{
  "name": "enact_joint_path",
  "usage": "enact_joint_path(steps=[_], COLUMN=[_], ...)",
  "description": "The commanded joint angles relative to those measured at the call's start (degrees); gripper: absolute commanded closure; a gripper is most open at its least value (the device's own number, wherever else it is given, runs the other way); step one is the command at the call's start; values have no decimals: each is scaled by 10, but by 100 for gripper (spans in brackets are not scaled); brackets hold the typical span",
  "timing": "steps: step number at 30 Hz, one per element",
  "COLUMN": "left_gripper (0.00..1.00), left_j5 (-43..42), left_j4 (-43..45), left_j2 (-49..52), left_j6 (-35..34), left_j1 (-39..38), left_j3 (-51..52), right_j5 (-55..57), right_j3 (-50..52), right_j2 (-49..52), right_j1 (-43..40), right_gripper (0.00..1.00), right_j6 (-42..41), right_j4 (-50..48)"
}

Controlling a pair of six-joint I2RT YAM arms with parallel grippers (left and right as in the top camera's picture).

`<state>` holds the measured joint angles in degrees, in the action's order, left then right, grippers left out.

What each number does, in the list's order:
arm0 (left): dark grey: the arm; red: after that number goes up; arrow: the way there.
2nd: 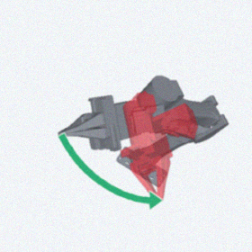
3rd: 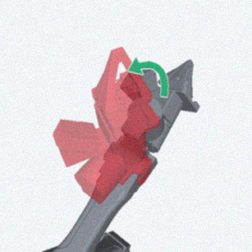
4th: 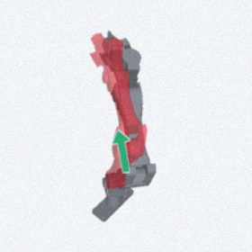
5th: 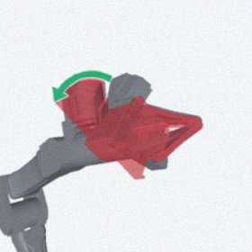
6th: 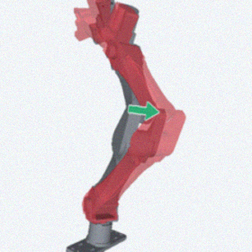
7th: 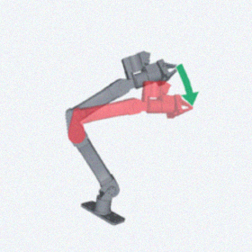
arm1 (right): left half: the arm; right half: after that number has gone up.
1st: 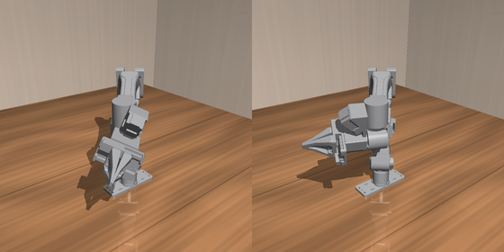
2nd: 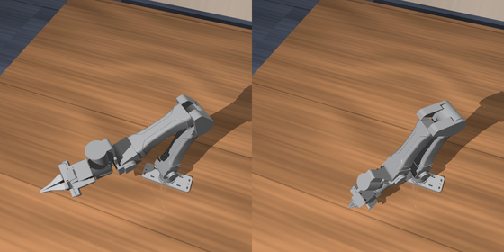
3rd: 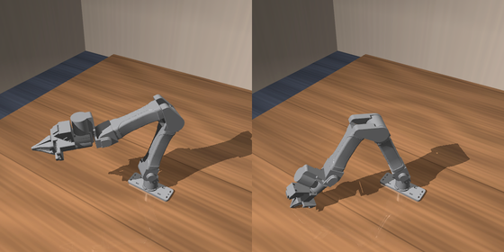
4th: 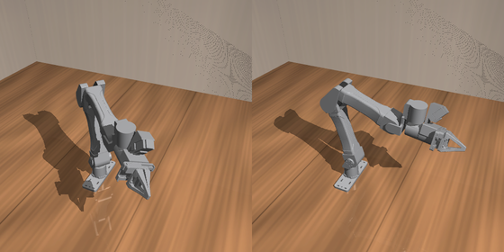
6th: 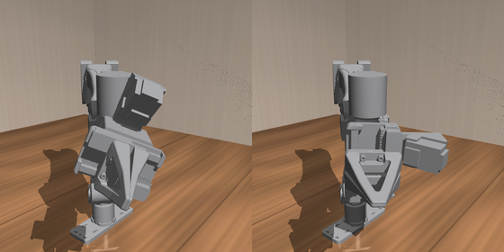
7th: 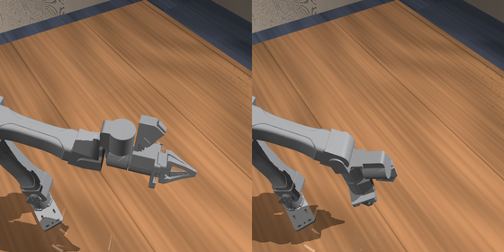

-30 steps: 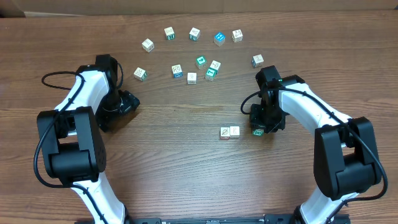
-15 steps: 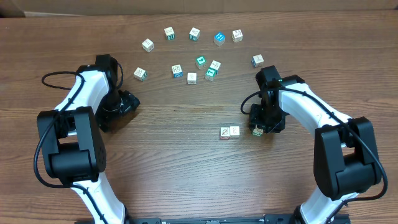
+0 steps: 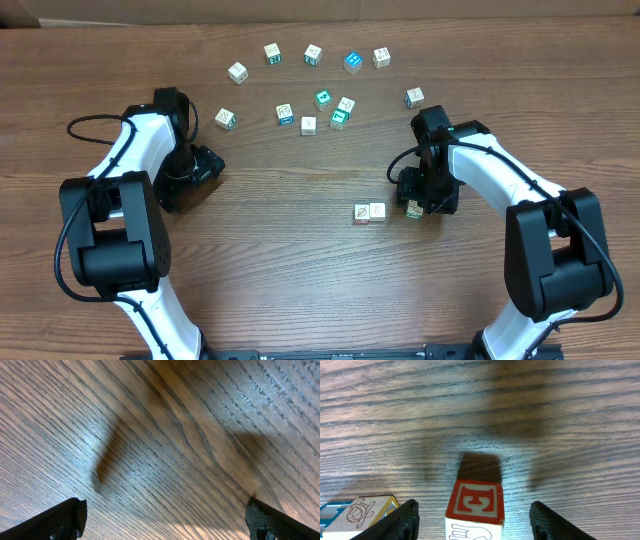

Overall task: Form a horizontal line
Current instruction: 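Lower the 'E' block onto the table and open the right gripper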

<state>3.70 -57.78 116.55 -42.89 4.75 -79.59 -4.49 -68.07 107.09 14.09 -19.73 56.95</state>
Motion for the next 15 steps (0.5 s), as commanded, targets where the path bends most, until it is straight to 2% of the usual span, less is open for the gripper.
enact_joint_path(steps=[1, 8, 9, 10, 15], left_gripper=[1, 0, 0, 0, 0], left_j5=[12, 12, 12, 12, 12], left_j4=[0, 0, 0, 0, 0], left_j2=[-3, -3, -3, -3, -3], left_j6=[7, 7, 7, 7, 7], left_j1=[-2, -3, -3, -3, -3], left_j3=[4, 4, 4, 4, 4], right_j5=[0, 0, 4, 7, 8], right_j3=[3, 3, 3, 3, 3], right_j2=[-10, -10, -10, -10, -10], right_j1=[1, 1, 1, 1, 0], right_gripper=[30, 16, 10, 0, 0], right_j6=[-2, -2, -2, -2, 0], right_j4=[-3, -10, -12, -16, -39])
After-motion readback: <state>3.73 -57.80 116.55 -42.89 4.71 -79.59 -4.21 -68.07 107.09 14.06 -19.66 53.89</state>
